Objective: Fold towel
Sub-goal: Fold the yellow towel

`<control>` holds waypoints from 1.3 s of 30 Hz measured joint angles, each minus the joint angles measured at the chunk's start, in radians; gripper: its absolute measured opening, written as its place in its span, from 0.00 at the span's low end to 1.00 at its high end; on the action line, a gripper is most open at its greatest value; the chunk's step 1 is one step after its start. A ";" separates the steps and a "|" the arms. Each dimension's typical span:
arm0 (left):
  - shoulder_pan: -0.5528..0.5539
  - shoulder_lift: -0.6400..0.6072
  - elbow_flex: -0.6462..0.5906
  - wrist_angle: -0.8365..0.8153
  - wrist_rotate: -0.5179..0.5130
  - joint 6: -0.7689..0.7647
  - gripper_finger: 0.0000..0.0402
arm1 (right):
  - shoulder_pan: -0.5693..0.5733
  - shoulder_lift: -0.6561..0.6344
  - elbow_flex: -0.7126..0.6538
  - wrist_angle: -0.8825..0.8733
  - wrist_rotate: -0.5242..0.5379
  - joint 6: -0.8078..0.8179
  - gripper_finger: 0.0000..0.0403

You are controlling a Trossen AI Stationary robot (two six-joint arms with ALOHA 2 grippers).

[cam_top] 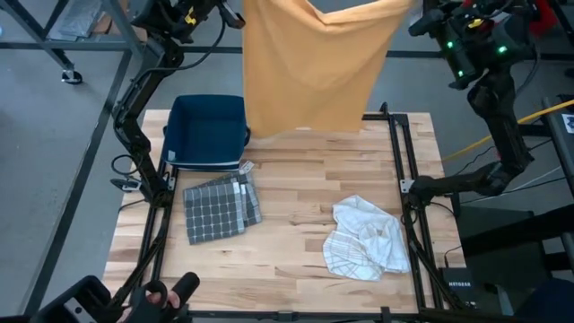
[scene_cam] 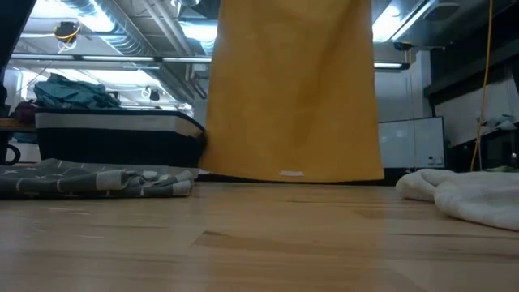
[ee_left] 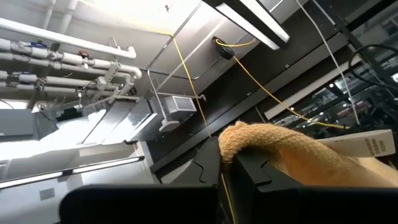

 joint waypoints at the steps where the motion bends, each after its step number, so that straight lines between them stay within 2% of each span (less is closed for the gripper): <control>1: 0.000 0.000 0.000 -0.007 0.000 0.000 0.00 | -0.028 0.000 0.000 -0.005 -0.043 0.012 0.01; 7: 0.000 0.000 0.000 -0.052 0.000 0.004 0.00 | -0.183 -0.001 0.000 -0.062 -0.292 0.095 0.01; 11: 0.000 0.000 0.000 -0.061 0.008 0.005 0.00 | -0.281 -0.001 0.000 -0.144 -0.384 0.107 0.01; 15: 0.000 0.000 0.000 -0.058 0.026 0.029 0.00 | -0.351 -0.001 0.000 -0.130 -0.464 0.066 0.01; 24: -0.001 0.007 0.000 -0.047 0.026 0.149 0.00 | -0.414 0.015 0.000 -0.057 -0.460 0.062 0.01; 35: 0.017 0.066 -0.001 0.002 0.026 0.152 0.00 | -0.413 0.070 0.000 -0.056 -0.468 0.017 0.01; 39: 0.037 0.073 -0.002 0.070 0.026 0.124 0.00 | -0.413 0.069 0.000 -0.013 -0.468 0.009 0.01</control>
